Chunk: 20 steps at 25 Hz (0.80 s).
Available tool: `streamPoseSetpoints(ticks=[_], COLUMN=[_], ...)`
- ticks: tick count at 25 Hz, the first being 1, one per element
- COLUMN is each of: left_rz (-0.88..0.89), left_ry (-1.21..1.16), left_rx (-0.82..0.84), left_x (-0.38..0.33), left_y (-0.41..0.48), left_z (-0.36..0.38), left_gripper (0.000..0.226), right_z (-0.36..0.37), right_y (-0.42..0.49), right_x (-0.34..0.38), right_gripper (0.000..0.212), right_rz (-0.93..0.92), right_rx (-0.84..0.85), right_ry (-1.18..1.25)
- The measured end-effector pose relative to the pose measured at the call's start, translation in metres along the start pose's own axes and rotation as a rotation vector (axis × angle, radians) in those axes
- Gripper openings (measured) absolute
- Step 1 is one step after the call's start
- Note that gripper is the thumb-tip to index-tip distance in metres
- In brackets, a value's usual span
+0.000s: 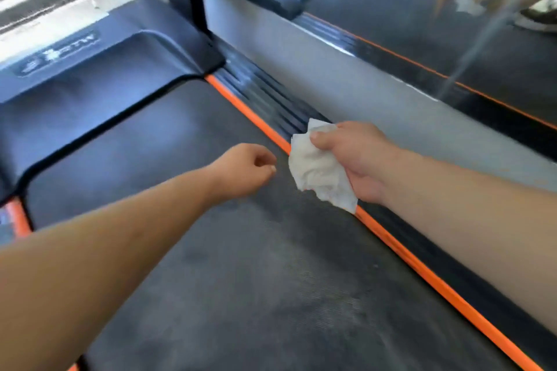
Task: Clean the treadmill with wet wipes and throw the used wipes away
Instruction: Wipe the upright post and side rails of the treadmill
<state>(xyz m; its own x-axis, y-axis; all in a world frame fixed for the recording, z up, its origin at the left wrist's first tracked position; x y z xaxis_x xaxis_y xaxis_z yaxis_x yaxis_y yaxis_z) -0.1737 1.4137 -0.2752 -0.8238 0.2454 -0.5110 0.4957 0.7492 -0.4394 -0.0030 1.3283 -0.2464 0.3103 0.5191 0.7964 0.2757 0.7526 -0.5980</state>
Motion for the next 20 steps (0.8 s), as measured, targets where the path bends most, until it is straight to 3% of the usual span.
streamPoseSetpoints(ticks=[3,6,10,12,16,20], left_rz=[-0.153,-0.282,-0.298,-0.307,-0.339,-0.458], left_ry=[-0.337,-0.574,-1.118,-1.387,-1.526,-1.507], left_rx=[-0.083,-0.132,-0.08,-0.137,-0.268,-0.33], left_x=[0.087,0.161,0.214,0.237,0.294,0.348], left_y=[-0.029,-0.075,-0.135,-0.154,-0.173,-0.193], left_z=[-0.018,-0.041,-0.042,-0.037,-0.041,-0.06], left_gripper=[0.014,0.014,0.05,0.054,0.042,0.04], right_z=[0.082,0.158,0.269,0.319,0.381,0.42], right_y=[0.015,0.022,0.014,0.002,-0.004,0.008], right_x=[-0.014,-0.033,-0.063,-0.08,-0.108,-0.118], right_gripper=[0.034,0.023,0.025,0.023,0.019,0.016], right_rz=[0.081,0.139,0.216,0.264,0.295,0.185], right_rx=[0.112,0.248,0.428,0.505,0.569,0.559], right_ry=[0.094,0.128,0.098,0.051,-0.082,-0.337])
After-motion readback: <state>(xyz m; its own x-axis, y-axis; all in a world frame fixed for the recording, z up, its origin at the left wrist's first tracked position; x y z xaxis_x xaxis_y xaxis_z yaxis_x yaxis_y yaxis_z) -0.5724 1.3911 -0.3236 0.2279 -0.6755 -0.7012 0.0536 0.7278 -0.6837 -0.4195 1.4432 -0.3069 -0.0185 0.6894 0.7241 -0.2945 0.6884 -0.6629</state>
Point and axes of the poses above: each hand's wrist, its own y-axis towards the middle knuckle, its own z-axis out of the palm, x = y × z, the point moved 6 cm from there along y, towards the middle knuckle, and after that the axes turned 4 degrees about y, right-handed, at the moved point
